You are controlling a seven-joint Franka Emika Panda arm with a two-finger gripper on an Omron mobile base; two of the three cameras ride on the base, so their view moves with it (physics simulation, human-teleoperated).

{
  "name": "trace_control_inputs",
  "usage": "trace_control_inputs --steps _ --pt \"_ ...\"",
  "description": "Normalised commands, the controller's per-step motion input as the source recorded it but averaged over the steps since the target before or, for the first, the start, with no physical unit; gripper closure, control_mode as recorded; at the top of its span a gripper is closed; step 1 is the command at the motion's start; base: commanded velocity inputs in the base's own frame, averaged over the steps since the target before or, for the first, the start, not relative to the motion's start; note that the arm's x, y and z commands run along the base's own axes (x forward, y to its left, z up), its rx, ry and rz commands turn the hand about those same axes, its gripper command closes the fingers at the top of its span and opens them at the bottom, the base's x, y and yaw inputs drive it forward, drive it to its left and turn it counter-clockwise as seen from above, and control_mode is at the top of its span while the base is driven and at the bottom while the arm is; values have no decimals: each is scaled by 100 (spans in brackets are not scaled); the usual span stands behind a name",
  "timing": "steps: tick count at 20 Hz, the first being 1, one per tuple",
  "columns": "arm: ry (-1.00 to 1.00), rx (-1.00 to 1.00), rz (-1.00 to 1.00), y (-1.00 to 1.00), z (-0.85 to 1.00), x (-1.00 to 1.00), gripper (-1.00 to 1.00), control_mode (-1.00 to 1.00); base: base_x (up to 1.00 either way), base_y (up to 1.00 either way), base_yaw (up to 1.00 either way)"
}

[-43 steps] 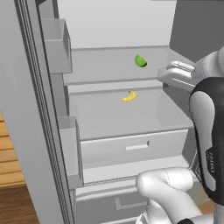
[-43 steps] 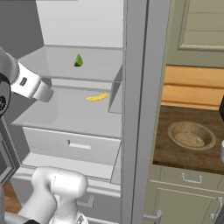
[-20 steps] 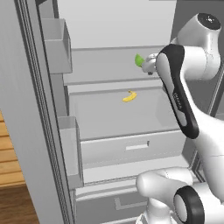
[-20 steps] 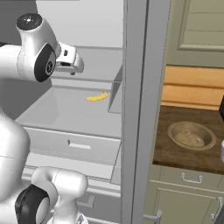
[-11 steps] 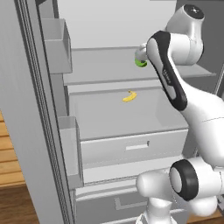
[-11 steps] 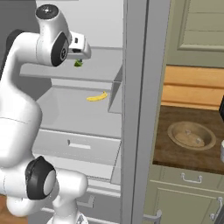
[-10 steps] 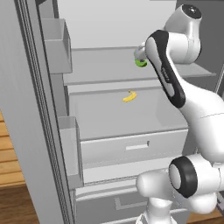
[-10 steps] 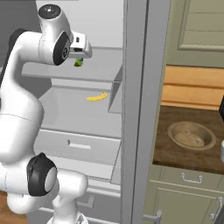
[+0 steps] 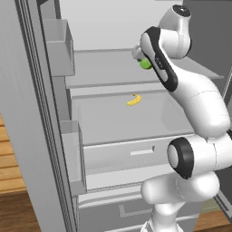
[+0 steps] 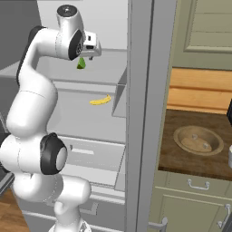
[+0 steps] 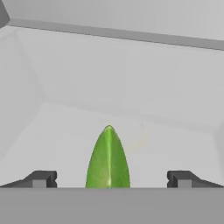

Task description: Grab a lemon wedge from the fridge and one ice cube from the ice bowl, and put them in the glass of lemonade.

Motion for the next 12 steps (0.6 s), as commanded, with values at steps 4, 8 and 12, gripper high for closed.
trace_control_inputs --steps 4,8,12 --pt "20 -4 3 3 -32 46 -100 -100 0 0 0" --pt "3 0 1 1 -3 13 -100 -100 0 0 0" --pt "0 0 0 0 0 -19 -100 -100 0 0 0"
